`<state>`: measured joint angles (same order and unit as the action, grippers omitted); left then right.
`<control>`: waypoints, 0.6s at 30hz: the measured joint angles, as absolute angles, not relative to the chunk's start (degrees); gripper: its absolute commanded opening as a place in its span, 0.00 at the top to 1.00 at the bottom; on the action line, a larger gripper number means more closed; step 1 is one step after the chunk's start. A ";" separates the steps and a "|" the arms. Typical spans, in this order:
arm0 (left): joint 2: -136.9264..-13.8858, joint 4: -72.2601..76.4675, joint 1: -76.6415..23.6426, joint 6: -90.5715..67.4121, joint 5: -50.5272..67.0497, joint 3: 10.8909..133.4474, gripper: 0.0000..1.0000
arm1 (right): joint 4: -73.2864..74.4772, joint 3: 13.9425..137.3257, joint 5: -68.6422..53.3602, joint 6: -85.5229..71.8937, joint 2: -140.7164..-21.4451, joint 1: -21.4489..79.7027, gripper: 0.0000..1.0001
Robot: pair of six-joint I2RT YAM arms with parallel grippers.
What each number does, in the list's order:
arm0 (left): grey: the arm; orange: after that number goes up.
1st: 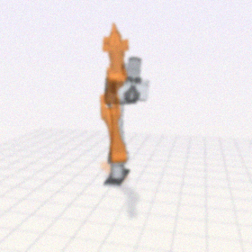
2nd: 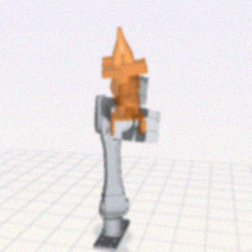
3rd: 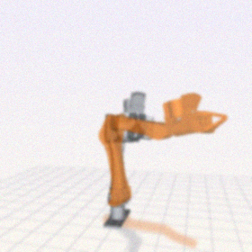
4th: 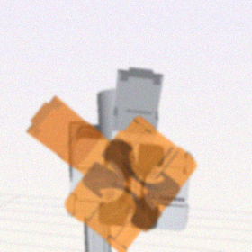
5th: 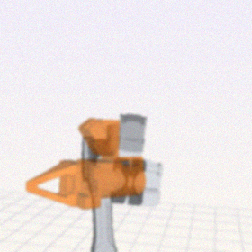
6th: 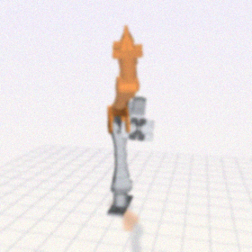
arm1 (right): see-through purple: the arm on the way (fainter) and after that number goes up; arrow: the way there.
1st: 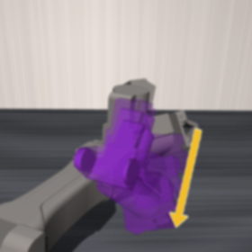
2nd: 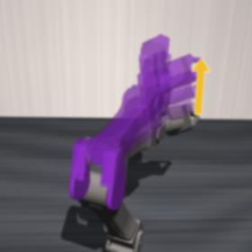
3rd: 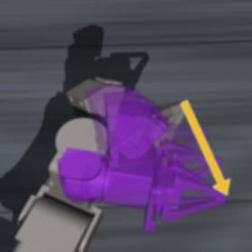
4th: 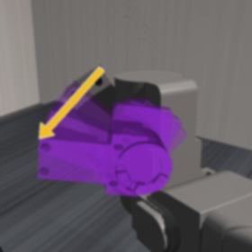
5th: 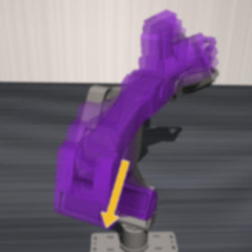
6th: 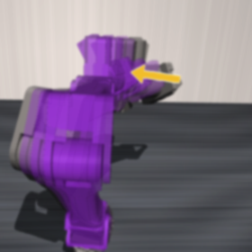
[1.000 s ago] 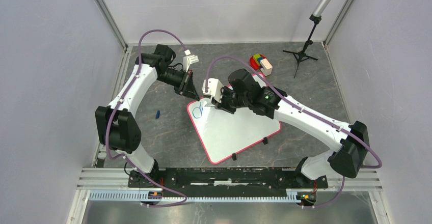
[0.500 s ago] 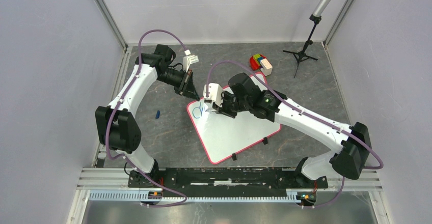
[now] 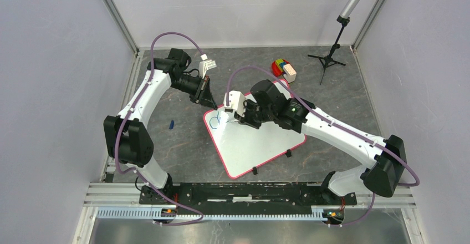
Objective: Write a sentence on the whiteboard
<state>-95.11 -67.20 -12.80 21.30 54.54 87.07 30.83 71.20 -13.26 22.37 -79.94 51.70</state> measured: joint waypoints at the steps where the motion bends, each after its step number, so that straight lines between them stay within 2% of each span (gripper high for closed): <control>1: -95.11 -67.20 -12.80 21.30 54.57 87.07 0.98 | 30.98 71.35 -13.26 22.37 -79.92 51.66 1.00; 18: -95.11 -67.22 -12.80 21.30 54.76 87.07 0.98 | 30.83 73.17 -12.86 22.35 -80.18 51.46 1.00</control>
<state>-95.11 -67.22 -12.80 21.30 54.76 87.07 30.83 73.17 -12.86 22.35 -80.18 51.46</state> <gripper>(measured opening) 0.127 0.164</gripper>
